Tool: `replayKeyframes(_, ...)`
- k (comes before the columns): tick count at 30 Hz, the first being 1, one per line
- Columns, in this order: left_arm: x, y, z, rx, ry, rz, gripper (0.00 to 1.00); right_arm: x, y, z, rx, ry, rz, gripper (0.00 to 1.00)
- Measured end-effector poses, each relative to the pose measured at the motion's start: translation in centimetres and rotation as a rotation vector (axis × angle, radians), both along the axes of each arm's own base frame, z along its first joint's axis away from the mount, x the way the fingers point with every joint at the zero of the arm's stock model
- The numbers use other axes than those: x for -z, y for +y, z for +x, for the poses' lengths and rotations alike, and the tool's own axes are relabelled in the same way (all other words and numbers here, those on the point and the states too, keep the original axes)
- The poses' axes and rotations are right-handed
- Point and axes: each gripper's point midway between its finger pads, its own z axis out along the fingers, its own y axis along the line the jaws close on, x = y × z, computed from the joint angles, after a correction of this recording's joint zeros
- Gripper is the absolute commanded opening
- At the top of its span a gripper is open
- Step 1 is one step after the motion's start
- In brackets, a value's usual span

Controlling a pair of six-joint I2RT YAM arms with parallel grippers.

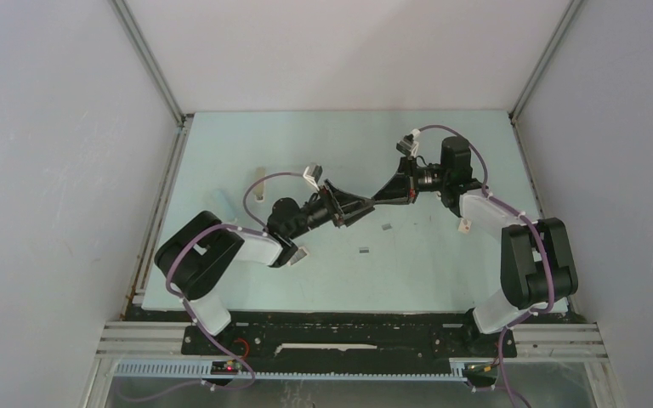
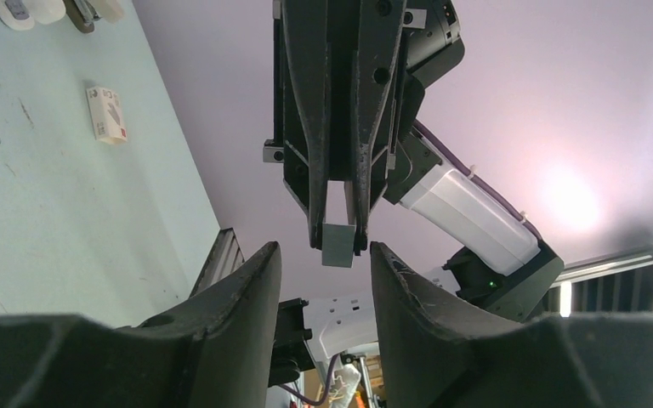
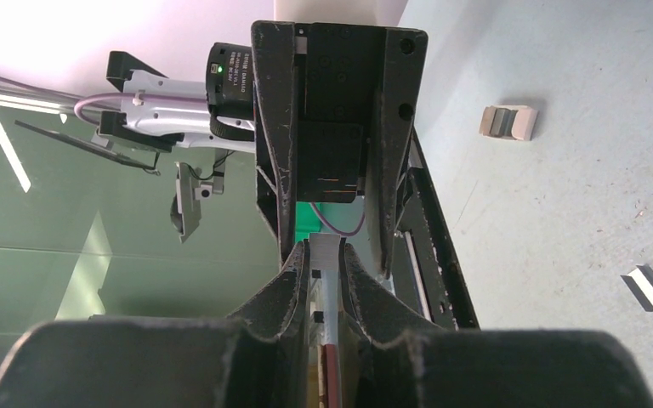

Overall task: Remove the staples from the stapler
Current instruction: Pick up the staple from the center of the board.

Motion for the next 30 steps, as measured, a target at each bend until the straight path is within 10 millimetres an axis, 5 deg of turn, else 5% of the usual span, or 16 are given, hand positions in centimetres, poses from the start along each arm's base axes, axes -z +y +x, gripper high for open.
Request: replayKeyframes(30, -0.43, -0.99, -0.51, 0.037, 0.007, -0.031, 0.21, 0.18, -0.03, 0.24, 0.007, 0.008, -0.001, 0.2)
